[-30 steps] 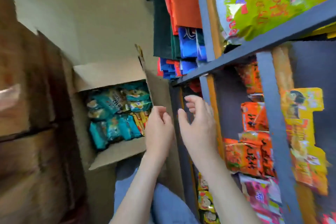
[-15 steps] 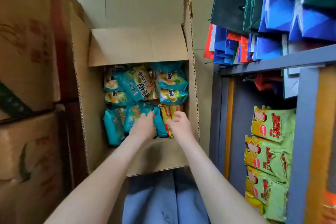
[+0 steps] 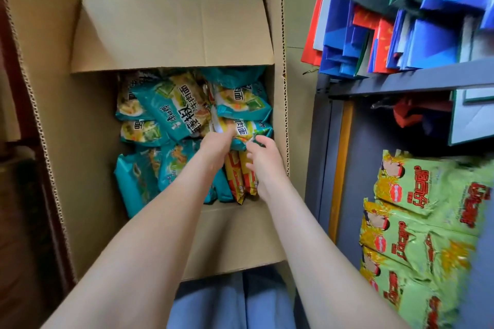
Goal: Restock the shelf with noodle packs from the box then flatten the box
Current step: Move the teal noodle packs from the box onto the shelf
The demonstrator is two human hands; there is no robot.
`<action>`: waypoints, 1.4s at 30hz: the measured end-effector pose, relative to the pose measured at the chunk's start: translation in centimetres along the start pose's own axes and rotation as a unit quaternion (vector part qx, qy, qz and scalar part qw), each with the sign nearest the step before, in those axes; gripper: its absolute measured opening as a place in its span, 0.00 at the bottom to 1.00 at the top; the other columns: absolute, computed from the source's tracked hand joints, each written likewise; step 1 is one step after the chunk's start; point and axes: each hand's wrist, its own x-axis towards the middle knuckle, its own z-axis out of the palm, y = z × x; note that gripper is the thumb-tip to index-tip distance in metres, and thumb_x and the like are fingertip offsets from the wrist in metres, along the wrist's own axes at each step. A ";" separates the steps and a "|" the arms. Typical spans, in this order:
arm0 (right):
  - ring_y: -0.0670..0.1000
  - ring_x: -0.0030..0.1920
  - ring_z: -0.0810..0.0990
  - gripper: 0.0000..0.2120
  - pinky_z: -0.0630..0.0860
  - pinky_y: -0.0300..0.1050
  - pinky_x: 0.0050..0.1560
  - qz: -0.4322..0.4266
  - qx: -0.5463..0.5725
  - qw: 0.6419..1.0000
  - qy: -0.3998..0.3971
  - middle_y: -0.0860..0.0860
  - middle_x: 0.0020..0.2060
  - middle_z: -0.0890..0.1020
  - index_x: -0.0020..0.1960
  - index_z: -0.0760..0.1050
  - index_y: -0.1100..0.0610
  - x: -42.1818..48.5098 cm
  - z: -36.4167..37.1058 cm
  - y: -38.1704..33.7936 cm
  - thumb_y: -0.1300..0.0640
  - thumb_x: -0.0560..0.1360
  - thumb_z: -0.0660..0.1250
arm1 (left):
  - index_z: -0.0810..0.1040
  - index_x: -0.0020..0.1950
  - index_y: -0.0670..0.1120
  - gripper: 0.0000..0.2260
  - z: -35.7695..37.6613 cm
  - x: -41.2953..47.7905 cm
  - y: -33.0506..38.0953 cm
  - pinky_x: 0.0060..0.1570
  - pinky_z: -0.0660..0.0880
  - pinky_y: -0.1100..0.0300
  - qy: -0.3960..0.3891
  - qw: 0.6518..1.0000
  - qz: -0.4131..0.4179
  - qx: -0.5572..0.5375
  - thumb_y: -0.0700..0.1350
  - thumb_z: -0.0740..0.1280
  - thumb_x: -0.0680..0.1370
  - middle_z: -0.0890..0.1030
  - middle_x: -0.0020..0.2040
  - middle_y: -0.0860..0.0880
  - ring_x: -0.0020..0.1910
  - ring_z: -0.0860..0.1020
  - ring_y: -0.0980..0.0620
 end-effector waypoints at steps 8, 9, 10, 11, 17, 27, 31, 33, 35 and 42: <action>0.52 0.56 0.76 0.21 0.73 0.52 0.62 0.024 -0.029 0.999 -0.014 0.52 0.55 0.76 0.62 0.69 0.55 -7.9 -2.6 -2.5 0.44 0.74 0.63 | 0.69 0.37 0.46 0.13 -3.4 -12.6 -0.7 0.27 0.58 0.62 -0.016 0.996 -0.035 -0.085 0.51 0.62 0.79 0.67 0.30 0.48 0.24 0.62 0.53; 0.52 0.55 0.76 0.20 0.74 0.51 0.59 0.020 -0.039 0.999 -0.012 0.52 0.53 0.77 0.61 0.69 0.55 -9.3 -3.3 -2.9 0.44 0.74 0.63 | 0.69 0.37 0.46 0.14 -3.8 -14.5 -0.6 0.28 0.59 0.61 -0.012 0.997 -0.023 -0.074 0.52 0.62 0.79 0.68 0.31 0.48 0.25 0.63 0.52; 0.51 0.52 0.77 0.20 0.75 0.50 0.56 0.011 -0.053 0.999 -0.006 0.51 0.50 0.77 0.60 0.70 0.55 -10.9 -4.0 -3.5 0.44 0.74 0.63 | 0.69 0.37 0.46 0.14 -4.2 -16.6 -0.3 0.30 0.62 0.60 -0.008 0.998 -0.011 -0.057 0.53 0.61 0.79 0.69 0.32 0.48 0.27 0.65 0.51; 0.51 0.48 0.77 0.19 0.76 0.48 0.51 -0.004 -0.064 0.998 0.002 0.50 0.46 0.77 0.58 0.71 0.56 -12.6 -4.9 -4.0 0.44 0.74 0.63 | 0.70 0.38 0.46 0.14 -4.5 -18.5 0.0 0.33 0.65 0.59 -0.004 0.999 0.002 -0.036 0.54 0.61 0.78 0.71 0.33 0.48 0.30 0.68 0.50; 0.51 0.58 0.72 0.28 0.71 0.42 0.49 -0.121 -0.155 0.975 0.104 0.52 0.57 0.72 0.65 0.68 0.57 -23.2 -10.7 -8.3 0.40 0.73 0.64 | 0.76 0.51 0.46 0.14 -5.5 -30.2 3.3 0.32 0.66 0.61 -0.037 0.994 0.099 -0.005 0.56 0.60 0.79 0.74 0.35 0.50 0.31 0.69 0.54; 0.53 0.52 0.82 0.16 0.77 0.52 0.52 -0.188 0.244 0.951 -0.024 0.53 0.53 0.83 0.60 0.74 0.57 -35.3 -20.4 -9.2 0.51 0.75 0.67 | 0.78 0.59 0.45 0.20 -5.9 -43.1 3.7 0.48 0.72 0.57 -0.277 0.922 0.260 0.070 0.59 0.58 0.79 0.81 0.51 0.44 0.44 0.72 0.50; 0.51 0.46 0.83 0.14 0.78 0.46 0.43 -0.216 0.241 0.946 0.007 0.53 0.48 0.84 0.56 0.77 0.58 -39.2 -23.1 -7.6 0.56 0.71 0.70 | 0.79 0.57 0.48 0.21 -5.2 -46.7 2.6 0.58 0.73 0.53 -0.328 0.901 0.258 0.120 0.62 0.62 0.75 0.82 0.56 0.46 0.52 0.77 0.49; 0.51 0.47 0.83 0.14 0.77 0.45 0.42 -0.239 0.240 0.940 0.035 0.54 0.49 0.84 0.55 0.77 0.58 -41.2 -23.9 -6.8 0.57 0.70 0.69 | 0.79 0.56 0.51 0.19 -5.1 -48.2 2.3 0.61 0.74 0.53 -0.342 0.897 0.248 0.131 0.62 0.64 0.73 0.83 0.55 0.50 0.58 0.79 0.49; 0.51 0.49 0.83 0.10 0.78 0.44 0.43 -0.266 0.243 0.932 0.049 0.53 0.49 0.84 0.54 0.77 0.57 -43.5 -24.7 -6.3 0.60 0.73 0.68 | 0.80 0.54 0.53 0.15 -5.0 -49.5 2.3 0.61 0.74 0.52 -0.363 0.889 0.239 0.145 0.60 0.66 0.73 0.83 0.56 0.50 0.59 0.78 0.49; 0.52 0.50 0.82 0.09 0.79 0.47 0.50 -0.353 0.258 0.888 0.141 0.52 0.48 0.84 0.51 0.78 0.55 -51.5 -29.6 -4.3 0.62 0.71 0.68 | 0.76 0.56 0.44 0.17 -2.9 -56.5 4.5 0.53 0.79 0.54 -0.367 0.844 0.289 0.262 0.53 0.70 0.73 0.82 0.48 0.46 0.47 0.81 0.51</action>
